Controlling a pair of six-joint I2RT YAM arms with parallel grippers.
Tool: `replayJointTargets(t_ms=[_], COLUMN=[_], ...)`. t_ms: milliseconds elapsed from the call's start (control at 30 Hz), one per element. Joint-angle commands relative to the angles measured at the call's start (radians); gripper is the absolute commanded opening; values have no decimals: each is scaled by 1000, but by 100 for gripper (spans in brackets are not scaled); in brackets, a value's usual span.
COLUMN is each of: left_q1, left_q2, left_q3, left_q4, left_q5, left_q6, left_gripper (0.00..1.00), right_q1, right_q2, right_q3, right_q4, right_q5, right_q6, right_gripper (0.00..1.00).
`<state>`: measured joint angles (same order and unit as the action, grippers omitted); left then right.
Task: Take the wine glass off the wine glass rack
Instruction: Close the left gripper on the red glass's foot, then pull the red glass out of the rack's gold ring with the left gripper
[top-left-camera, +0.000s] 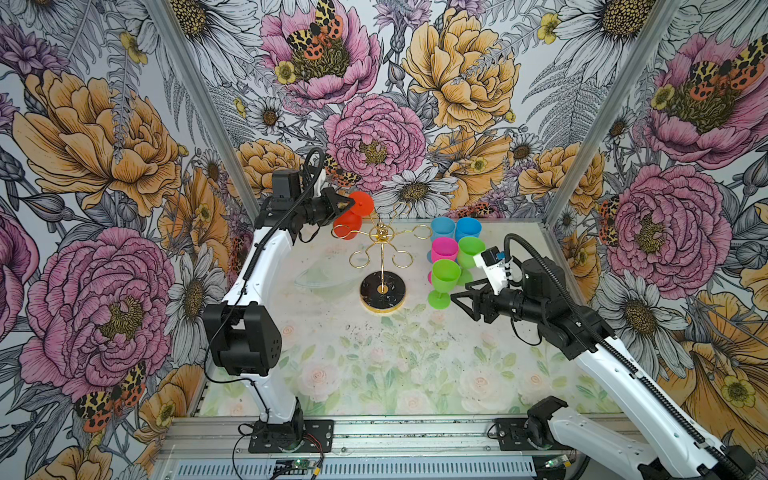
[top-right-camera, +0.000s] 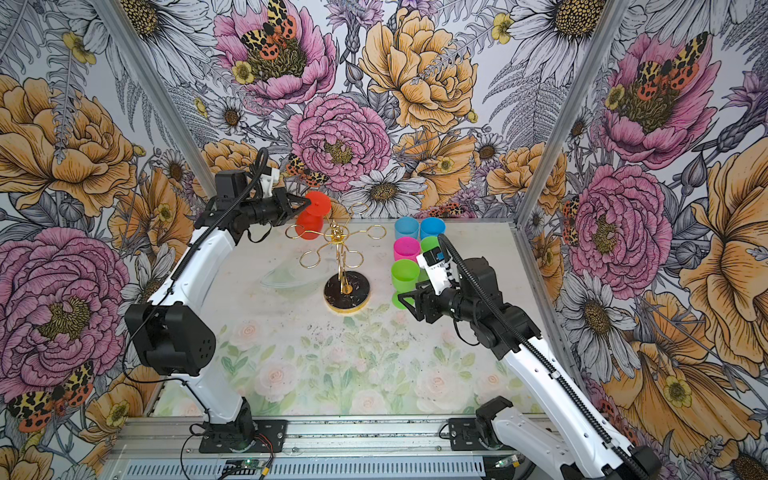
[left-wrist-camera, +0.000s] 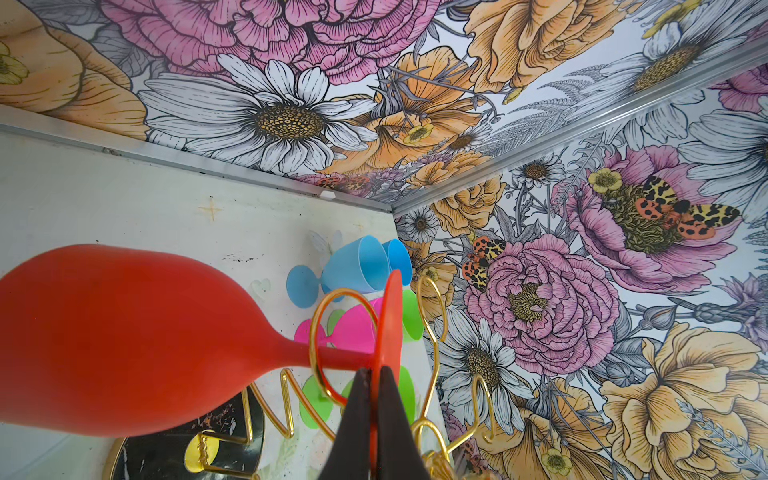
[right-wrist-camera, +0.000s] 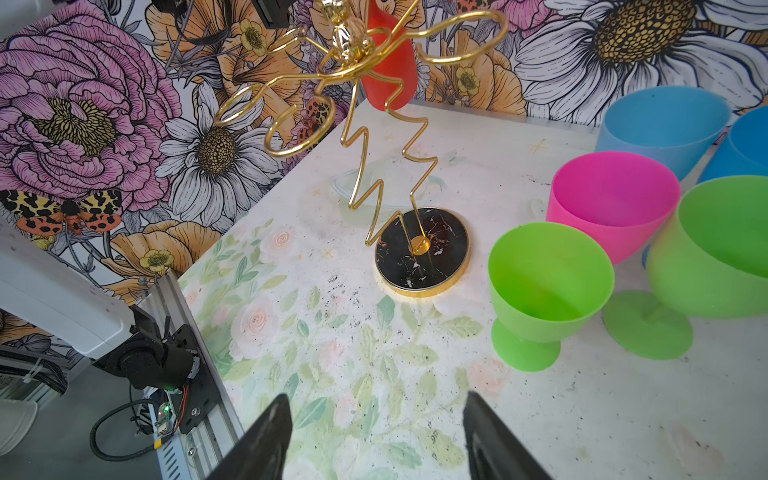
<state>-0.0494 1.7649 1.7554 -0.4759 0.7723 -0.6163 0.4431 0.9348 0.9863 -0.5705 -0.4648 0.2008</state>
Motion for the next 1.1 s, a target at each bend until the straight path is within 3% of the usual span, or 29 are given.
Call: replayJointTargets(t_ms=[0, 1067], left_q1=[6, -22], left_q2=[-39, -51], left_q3=[-13, -9], left_q4=[-7, -7], left_q5=[7, 128], left_q6=[-13, -59], left_gripper=[3, 0], right_q1=[8, 8], right_q2=[-16, -17], right_q3=[-5, -6], right_q4=[41, 58], right_q5=[3, -12], right_q6=[14, 25], right_gripper=[66, 66])
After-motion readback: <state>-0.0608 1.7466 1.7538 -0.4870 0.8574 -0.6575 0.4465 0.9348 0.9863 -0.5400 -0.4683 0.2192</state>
